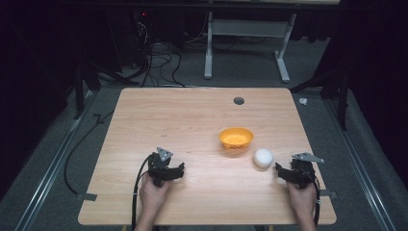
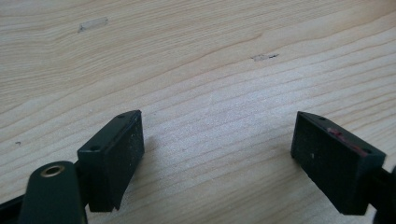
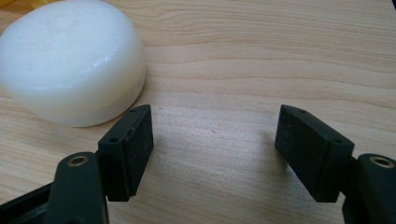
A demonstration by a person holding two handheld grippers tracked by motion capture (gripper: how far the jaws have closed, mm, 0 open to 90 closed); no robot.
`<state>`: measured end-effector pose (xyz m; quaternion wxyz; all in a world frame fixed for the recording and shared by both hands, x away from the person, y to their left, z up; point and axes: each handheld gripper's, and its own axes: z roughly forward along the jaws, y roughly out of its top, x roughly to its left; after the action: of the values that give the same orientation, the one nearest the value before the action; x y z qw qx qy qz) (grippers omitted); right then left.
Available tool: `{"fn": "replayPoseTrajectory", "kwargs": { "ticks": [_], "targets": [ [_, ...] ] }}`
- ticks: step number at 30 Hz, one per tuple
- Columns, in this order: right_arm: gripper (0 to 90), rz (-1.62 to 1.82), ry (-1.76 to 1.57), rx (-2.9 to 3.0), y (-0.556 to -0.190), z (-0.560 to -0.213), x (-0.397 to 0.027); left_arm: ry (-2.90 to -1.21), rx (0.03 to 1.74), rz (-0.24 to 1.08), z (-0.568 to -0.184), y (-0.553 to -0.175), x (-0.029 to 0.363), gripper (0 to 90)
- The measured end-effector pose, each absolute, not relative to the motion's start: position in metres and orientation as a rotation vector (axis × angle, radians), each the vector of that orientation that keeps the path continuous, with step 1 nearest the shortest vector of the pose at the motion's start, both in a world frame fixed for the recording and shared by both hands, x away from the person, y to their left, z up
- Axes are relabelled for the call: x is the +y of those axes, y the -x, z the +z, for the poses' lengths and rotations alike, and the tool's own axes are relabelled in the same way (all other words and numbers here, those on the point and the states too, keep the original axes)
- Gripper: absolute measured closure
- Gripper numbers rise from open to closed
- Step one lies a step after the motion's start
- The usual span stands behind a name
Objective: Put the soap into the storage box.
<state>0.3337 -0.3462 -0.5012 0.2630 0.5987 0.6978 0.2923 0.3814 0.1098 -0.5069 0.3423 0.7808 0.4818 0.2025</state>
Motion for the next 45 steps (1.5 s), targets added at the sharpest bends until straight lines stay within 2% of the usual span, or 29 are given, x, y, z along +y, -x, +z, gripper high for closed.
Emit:
{"fn": "replayPoseTrajectory", "kwargs": {
  "ticks": [45],
  "targets": [
    [29.8,0.847,-1.616,1.933,-0.325,-0.493,-0.356,-2.029,1.254,0.526,-0.507,-0.382,0.110,17.6]
  ]
}}
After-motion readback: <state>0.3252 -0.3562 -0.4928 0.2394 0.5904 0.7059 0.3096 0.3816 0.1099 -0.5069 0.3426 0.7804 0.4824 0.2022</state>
